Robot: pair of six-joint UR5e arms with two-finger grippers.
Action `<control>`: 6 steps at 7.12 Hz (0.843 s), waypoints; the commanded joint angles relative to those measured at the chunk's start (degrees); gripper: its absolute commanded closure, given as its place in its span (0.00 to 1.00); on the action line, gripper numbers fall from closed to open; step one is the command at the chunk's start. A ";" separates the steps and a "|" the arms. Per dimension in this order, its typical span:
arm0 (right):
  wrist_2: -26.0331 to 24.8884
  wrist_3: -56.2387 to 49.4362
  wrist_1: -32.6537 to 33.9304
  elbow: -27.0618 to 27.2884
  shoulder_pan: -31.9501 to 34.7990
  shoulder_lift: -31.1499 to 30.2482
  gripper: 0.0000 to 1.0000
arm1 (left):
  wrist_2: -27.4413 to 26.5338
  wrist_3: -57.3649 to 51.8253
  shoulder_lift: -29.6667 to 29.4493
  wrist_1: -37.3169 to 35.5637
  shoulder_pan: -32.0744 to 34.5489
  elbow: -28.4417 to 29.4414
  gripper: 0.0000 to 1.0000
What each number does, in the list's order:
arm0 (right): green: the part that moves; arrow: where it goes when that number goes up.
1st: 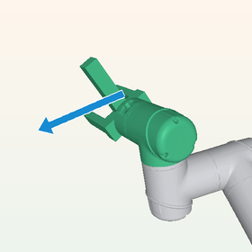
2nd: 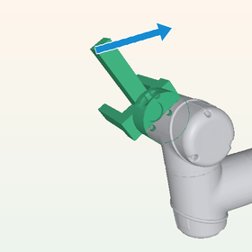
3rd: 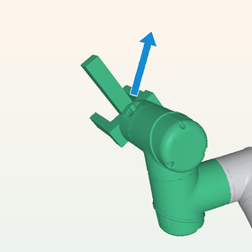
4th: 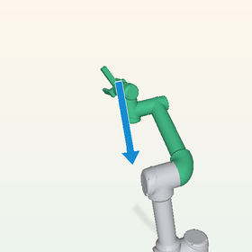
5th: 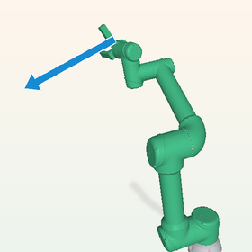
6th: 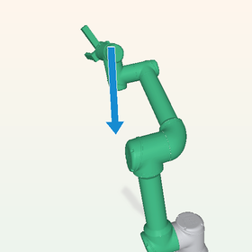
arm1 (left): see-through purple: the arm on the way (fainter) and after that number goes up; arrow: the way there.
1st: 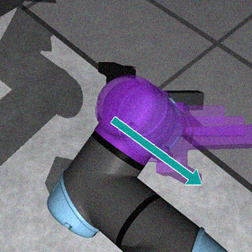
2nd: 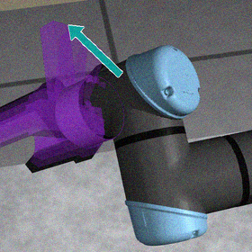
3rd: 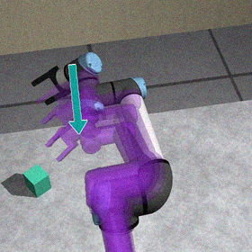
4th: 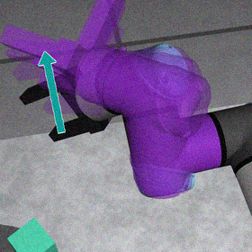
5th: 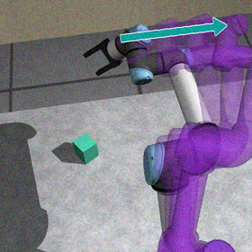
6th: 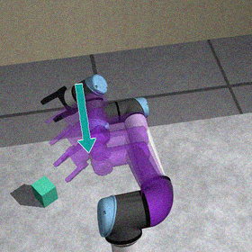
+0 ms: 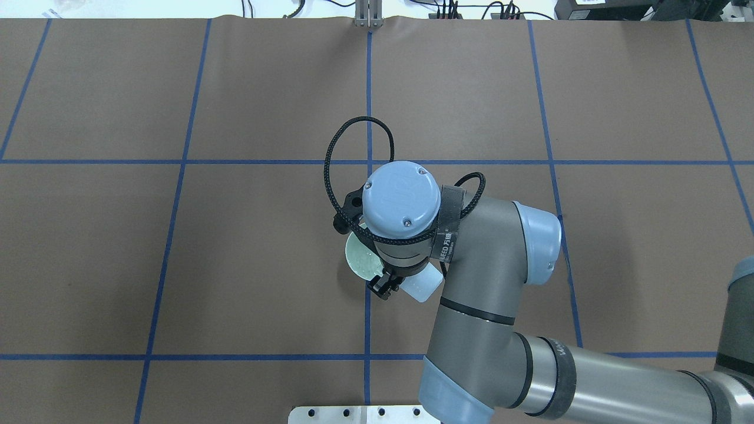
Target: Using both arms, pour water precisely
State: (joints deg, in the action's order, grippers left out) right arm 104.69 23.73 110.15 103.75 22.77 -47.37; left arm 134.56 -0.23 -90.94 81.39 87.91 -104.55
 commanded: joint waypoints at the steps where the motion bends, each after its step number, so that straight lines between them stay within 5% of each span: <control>1: 1.13 0.00 0.24 -2.50 0.08 1.84 1.00 | -0.09 -0.04 0.06 0.00 0.07 -0.13 0.00; 3: 0.87 0.00 -2.63 -2.42 0.43 1.58 1.00 | 0.00 -0.04 0.06 0.00 0.07 -0.30 0.00; 6: 1.22 3.31 -16.15 -1.54 2.45 -1.40 1.00 | 0.00 -0.04 -0.03 0.00 0.07 -0.82 0.00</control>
State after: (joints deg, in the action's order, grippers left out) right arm 105.78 24.51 99.57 101.68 24.48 -47.45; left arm 134.56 -0.26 -90.93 81.39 87.98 -104.97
